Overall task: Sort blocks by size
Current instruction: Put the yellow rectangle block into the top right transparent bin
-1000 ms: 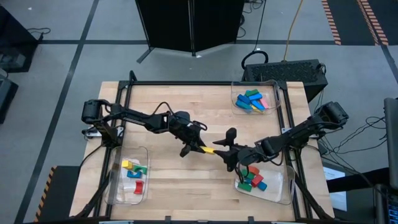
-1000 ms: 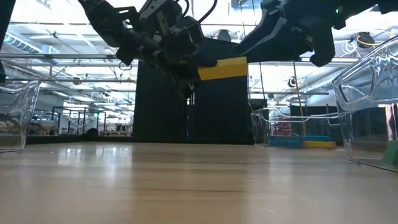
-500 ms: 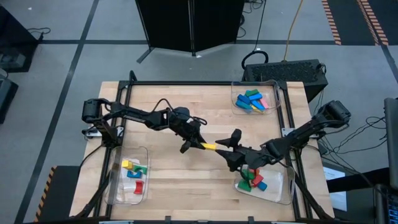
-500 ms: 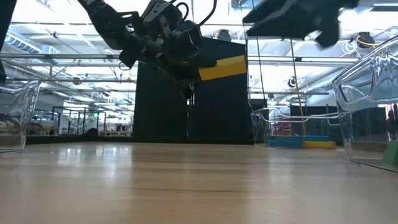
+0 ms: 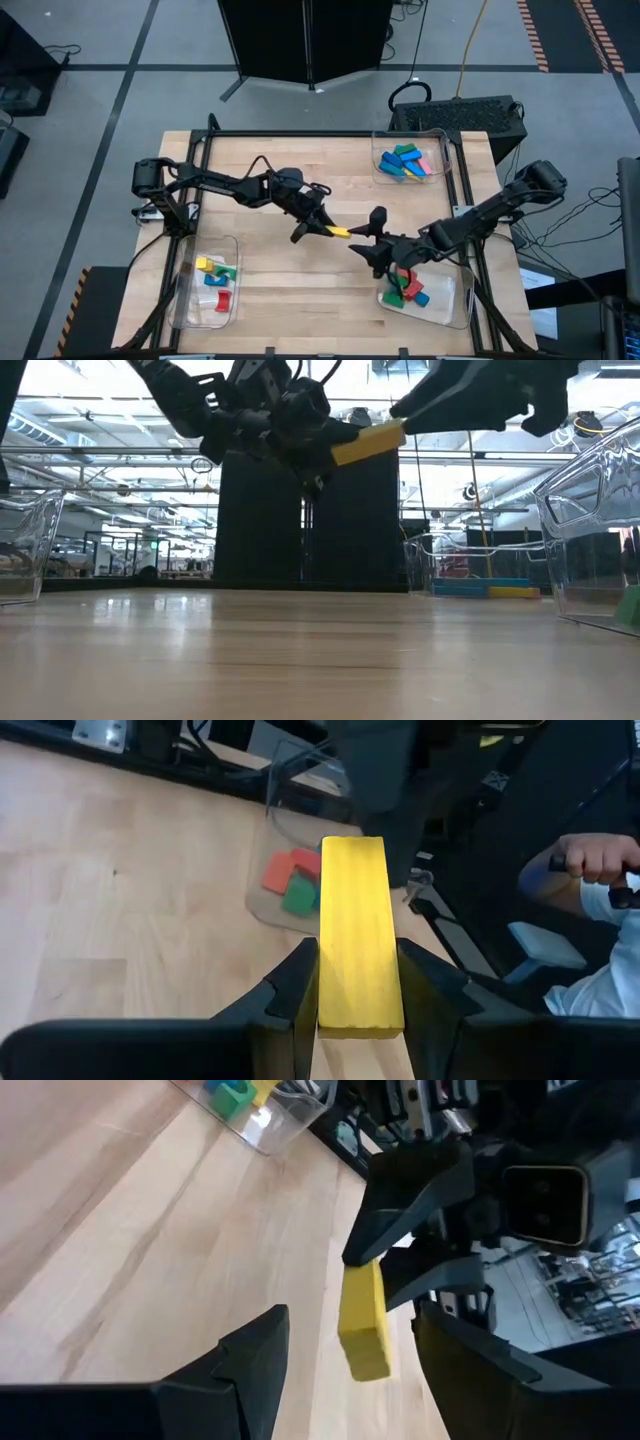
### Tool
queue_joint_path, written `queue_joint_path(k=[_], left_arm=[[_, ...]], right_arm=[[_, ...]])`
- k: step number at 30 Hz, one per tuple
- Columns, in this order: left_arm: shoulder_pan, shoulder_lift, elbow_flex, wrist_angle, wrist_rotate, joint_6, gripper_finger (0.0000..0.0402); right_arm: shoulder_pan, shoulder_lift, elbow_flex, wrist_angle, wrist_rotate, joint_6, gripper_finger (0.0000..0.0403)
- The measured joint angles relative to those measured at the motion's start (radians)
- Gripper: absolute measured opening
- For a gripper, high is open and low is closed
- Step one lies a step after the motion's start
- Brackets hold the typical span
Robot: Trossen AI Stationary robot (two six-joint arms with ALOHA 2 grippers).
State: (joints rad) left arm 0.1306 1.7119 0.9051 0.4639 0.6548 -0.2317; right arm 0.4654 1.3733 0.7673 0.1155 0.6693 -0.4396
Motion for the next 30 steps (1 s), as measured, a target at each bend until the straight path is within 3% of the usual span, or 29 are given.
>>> queue_joint_path(k=[11,20,30], left_arm=[[-0.002,0.0,0.022,-0.001,-0.001,0.0,0.0107],[-0.002,0.0,0.022,-0.004,-0.001,0.0,0.0107],[-0.002,0.001,0.022,-0.005,-0.004,-0.016,0.0107]], right_arm=[[-0.048,0.01,0.0,0.019,-0.022,-0.021,0.0199],[-0.068,0.01,0.0,0.024,-0.118,-0.025,0.0139],[-0.098,0.01,0.0,0.036,-0.127,-0.021,0.0085]])
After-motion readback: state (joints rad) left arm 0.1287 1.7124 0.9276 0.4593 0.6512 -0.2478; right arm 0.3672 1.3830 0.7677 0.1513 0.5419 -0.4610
